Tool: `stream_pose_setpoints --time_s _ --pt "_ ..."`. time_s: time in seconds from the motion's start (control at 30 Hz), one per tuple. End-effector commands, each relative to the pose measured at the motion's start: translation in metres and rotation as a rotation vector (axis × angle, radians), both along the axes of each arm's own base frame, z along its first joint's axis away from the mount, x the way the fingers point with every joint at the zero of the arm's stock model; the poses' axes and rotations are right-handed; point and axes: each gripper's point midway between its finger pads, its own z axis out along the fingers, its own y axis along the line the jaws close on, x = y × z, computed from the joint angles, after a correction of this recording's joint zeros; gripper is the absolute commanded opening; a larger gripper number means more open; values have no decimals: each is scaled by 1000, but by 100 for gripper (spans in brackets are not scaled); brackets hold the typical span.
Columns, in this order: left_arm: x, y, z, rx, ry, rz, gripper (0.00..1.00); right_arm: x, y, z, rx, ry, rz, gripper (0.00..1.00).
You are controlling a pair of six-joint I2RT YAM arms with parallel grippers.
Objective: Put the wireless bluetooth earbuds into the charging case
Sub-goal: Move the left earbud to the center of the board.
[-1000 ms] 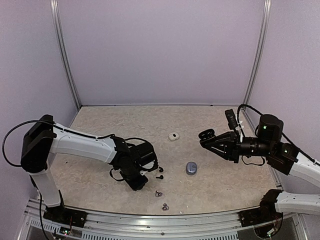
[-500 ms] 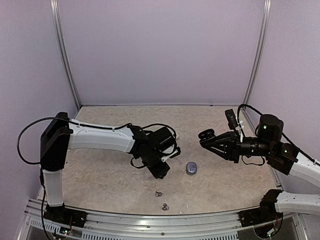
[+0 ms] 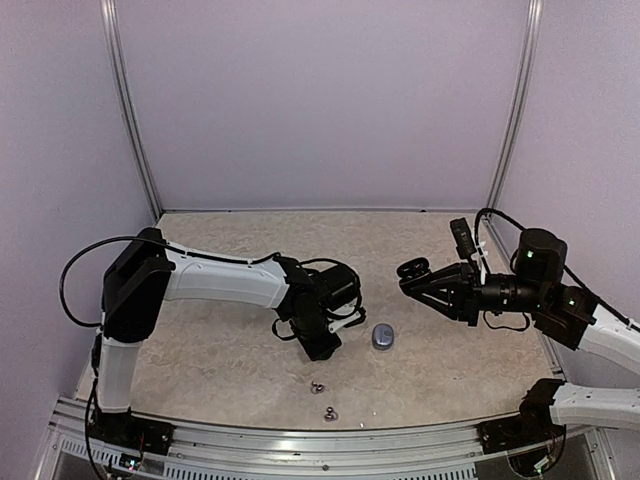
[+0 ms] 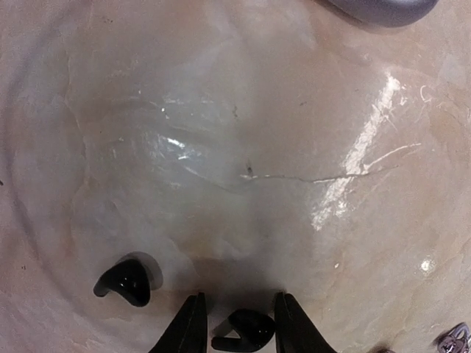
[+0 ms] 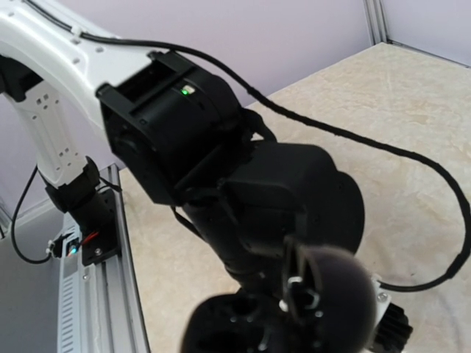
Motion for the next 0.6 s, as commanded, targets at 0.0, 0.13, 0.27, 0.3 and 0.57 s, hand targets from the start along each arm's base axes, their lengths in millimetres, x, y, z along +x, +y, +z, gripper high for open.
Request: stream_pose_setpoints --time_s 0.0,0.13,0.27,0.3,0.57 --pt "0 2 -4 10 22 -16 31 3 -2 11 19 -30 -11 0" --pt "0 11 -9 27 33 0 23 3 -2 11 21 -28 -12 0" --pt "-7 23 -7 18 73 32 18 3 -2 12 22 -28 -9 0" --pt "-7 28 -7 22 78 42 18 3 -1 12 22 -28 -8 0" --pt "-27 76 3 12 165 251 18 5 2 9 24 -22 9 0"
